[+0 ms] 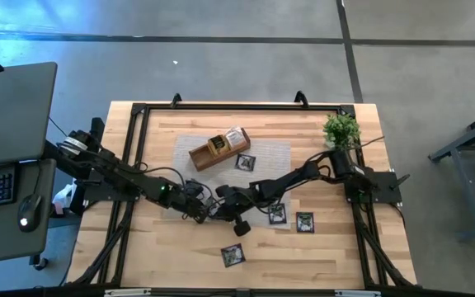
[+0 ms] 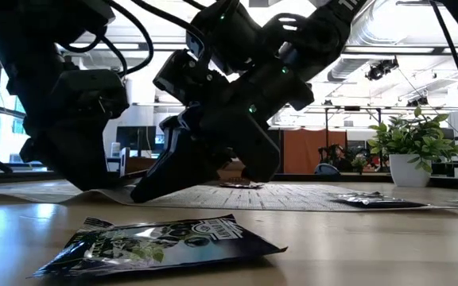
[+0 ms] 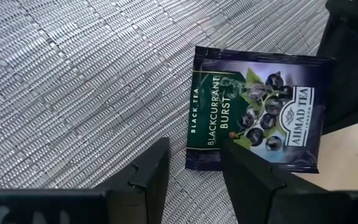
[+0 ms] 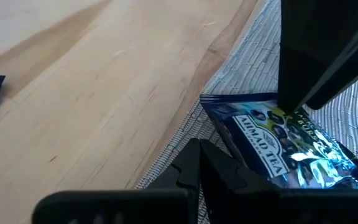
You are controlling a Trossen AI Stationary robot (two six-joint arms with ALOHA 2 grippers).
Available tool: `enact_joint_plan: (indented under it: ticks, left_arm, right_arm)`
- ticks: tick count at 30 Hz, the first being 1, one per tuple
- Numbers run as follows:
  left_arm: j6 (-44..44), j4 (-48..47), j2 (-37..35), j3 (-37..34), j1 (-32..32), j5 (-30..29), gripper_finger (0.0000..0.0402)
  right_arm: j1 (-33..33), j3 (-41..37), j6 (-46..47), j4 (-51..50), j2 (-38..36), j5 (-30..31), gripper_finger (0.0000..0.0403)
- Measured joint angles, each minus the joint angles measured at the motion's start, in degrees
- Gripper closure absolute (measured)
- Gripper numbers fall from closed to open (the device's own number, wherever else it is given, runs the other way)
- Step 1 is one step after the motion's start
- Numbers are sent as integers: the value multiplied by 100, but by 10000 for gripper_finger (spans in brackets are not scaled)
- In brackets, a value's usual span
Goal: Pick & Place Tea
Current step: Put the purple tea bag into the left section of the wooden organizer
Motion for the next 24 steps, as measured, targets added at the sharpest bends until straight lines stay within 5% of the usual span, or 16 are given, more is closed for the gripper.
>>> enact_joint_plan:
  ticks: [16, 24]
  left_arm:
    - [-4, 31, -29, 10, -2, 246, 259]
    - [2, 20, -61, 2, -4, 253, 259]
  right_arm:
    - [7, -35, 548, -573, -330, -941, 401]
    - [24, -34, 272, -585, -610, -41, 401]
